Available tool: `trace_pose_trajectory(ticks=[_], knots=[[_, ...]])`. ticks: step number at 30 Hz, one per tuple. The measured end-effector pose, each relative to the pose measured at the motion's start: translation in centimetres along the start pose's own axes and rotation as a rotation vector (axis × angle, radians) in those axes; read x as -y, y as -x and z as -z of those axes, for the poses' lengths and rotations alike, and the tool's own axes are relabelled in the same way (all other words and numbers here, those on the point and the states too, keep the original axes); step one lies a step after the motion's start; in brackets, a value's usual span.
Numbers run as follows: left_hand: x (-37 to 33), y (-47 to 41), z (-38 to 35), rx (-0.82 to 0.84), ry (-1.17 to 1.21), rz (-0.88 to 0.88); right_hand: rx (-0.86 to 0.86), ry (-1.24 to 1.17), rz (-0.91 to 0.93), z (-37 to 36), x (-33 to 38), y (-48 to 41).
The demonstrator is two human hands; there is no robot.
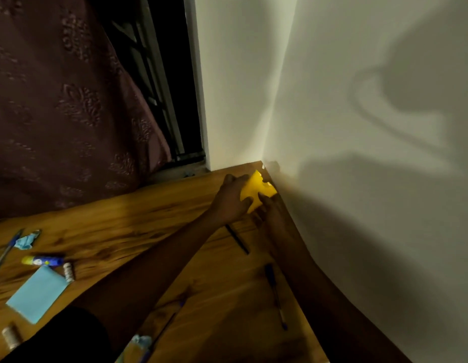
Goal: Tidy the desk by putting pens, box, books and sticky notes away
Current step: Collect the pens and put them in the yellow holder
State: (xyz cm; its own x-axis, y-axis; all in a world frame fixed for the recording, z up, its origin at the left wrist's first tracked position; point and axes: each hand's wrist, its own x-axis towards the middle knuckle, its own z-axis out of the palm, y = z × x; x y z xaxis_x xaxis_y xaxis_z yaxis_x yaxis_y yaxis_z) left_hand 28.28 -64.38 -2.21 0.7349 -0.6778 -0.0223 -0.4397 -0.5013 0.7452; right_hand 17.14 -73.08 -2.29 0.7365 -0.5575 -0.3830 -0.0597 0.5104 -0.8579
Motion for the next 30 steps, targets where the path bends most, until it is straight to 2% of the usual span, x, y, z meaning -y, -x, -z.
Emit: trace_pose_trajectory(ticks=[6, 13, 17, 30], knots=[[2.3, 5.6, 5.7, -0.196, 0.193, 0.048, 0.104, 0.126, 0.098, -3.9, -1.5, 4.0], [6.0, 15.6, 9.4, -0.307, 0.475, 0.286, 0.208, 0.401, 0.224, -7.8, -7.0, 8.5], [8.4, 19.8, 9.6, -0.366, 0.446, 0.382, 0.296, 0.522, 0.217, -8.8, -9.7, 10.2], [10.0, 23.4, 8.4, -0.388, 0.341, 0.445, 0.347, 0.707, 0.214, -8.4, -12.3, 11.7]])
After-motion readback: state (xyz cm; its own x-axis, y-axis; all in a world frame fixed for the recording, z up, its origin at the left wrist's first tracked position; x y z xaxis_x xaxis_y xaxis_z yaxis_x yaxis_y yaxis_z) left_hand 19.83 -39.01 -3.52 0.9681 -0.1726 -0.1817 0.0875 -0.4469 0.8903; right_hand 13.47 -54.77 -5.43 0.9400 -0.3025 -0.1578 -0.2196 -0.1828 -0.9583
